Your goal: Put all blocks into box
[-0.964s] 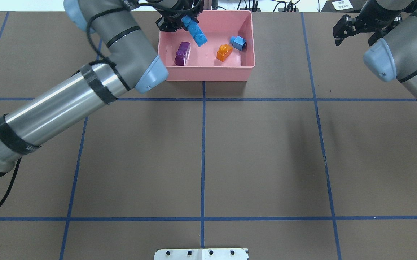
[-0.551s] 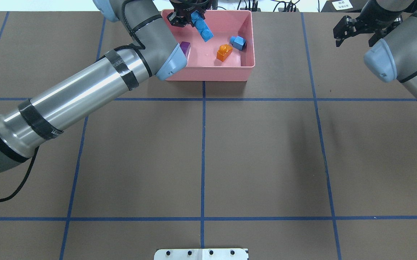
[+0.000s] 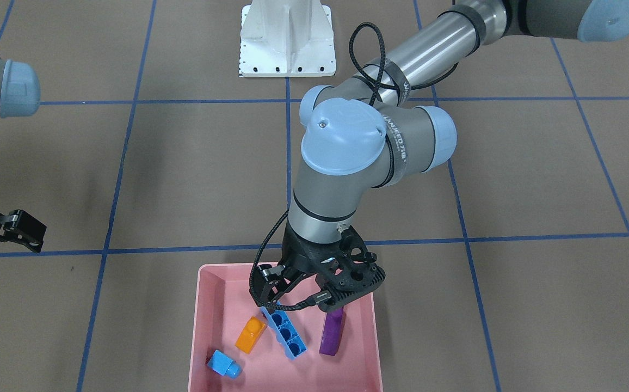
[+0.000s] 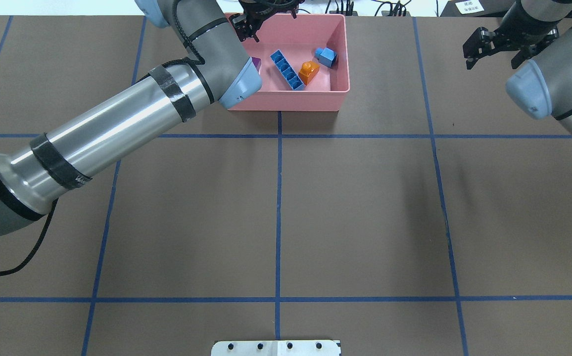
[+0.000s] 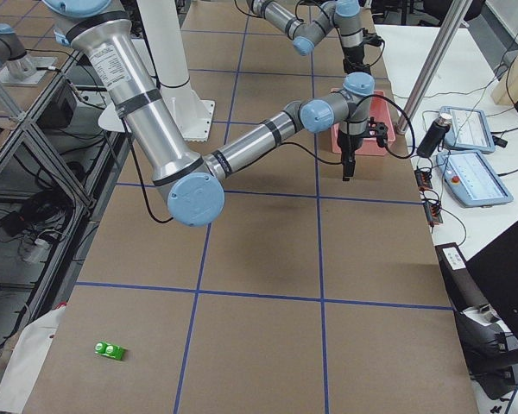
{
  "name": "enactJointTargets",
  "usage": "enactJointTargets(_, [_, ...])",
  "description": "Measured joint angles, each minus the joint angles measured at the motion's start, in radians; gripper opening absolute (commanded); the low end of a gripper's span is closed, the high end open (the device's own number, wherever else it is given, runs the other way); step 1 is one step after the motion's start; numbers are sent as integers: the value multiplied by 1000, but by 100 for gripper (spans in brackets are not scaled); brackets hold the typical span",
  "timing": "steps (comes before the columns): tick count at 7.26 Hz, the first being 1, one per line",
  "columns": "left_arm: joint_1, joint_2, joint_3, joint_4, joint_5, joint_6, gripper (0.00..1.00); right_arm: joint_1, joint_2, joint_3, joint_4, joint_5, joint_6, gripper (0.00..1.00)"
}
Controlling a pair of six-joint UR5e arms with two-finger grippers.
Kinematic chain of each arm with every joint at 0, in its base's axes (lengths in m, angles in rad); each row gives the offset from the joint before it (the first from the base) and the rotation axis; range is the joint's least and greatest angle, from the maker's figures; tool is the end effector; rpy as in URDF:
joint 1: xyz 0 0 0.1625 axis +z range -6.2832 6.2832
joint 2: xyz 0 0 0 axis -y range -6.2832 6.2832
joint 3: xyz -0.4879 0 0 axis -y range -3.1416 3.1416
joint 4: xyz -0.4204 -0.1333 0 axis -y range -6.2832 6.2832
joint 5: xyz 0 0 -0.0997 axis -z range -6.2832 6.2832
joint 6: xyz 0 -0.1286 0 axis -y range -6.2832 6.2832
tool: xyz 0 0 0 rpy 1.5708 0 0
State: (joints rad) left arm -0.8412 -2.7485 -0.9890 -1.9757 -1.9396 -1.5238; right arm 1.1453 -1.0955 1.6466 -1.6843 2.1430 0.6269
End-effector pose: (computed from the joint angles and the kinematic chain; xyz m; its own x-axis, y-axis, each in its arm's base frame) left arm 0.5707 -0.7687 0.0942 0.3825 -0.3620 -0.8501 0.4756 0.8660 -0.1548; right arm -0.2382 -0.6798 0.4319 0.7628 0.0337 0.6458 -0.0909 0.9943 0.0555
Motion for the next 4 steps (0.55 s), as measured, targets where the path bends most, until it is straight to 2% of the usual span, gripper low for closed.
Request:
enactJointTargets(1, [-3, 15, -28, 28, -48, 60, 100, 1, -61, 64, 0, 0, -4, 99])
enactJointTargets(2, [-8, 40, -78, 108, -82, 150, 100, 2, -148, 151, 0, 0, -7, 99])
enactJointTargets(4, [-19, 93, -232, 408, -115, 446, 100, 7, -358, 330, 0, 0, -27, 99])
